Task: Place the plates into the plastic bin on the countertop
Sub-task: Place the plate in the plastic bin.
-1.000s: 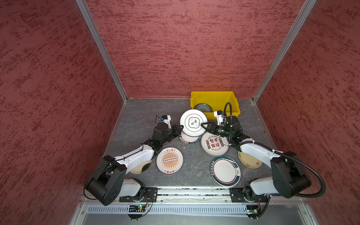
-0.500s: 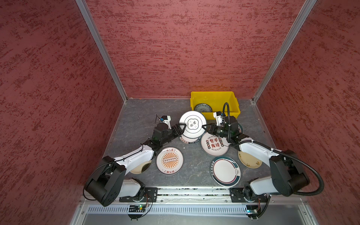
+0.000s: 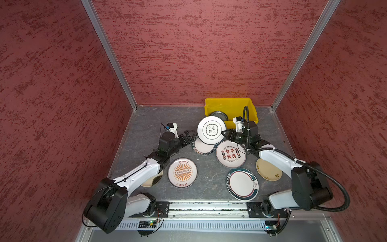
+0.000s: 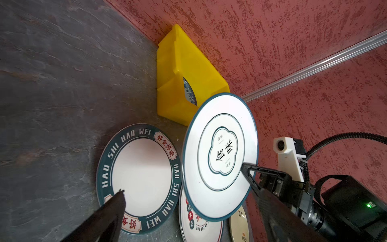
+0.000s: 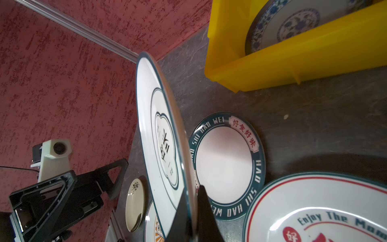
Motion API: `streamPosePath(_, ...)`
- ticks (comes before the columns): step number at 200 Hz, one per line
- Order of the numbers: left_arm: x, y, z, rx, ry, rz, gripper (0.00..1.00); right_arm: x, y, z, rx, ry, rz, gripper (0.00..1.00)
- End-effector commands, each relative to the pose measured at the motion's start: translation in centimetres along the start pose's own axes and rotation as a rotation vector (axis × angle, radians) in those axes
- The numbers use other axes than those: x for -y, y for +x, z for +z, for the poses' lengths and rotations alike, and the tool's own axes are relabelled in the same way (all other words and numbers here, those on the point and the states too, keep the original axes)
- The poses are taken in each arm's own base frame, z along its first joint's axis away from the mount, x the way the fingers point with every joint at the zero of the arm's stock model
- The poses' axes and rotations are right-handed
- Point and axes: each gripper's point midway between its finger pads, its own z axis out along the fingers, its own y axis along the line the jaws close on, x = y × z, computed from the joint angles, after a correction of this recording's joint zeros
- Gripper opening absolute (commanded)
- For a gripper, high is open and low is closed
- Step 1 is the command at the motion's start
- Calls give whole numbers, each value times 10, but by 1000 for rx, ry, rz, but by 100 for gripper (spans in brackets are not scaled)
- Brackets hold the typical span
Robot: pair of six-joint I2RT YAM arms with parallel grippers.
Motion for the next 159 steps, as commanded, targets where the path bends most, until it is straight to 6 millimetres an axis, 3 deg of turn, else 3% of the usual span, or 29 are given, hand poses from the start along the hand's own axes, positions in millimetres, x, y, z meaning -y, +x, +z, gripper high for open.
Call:
streamPosePath(1,-7,-2,-6,7,-24,24,99,-19,-41,-15,102,-19,-73,0)
streamPosePath(61,-6,0,-8,-6,-30,60,99,15,-110,-39,302,289,-192,0)
streamPosePath(73,-5,-1,-9,-7,-38,79,100,11,-125,-44,342,323,-226,0)
streamPosePath(75,-5,-1,-9,-7,-40,82,99,18,-126,-38,334,344,-230,0)
streamPosePath(122,0,-5,-18,12,-70,138,99,34,-178,-15,338,511,-320,0)
streamPosePath(159,-2,-8,-23,21,-90,150,100,51,-194,20,262,523,-308,0)
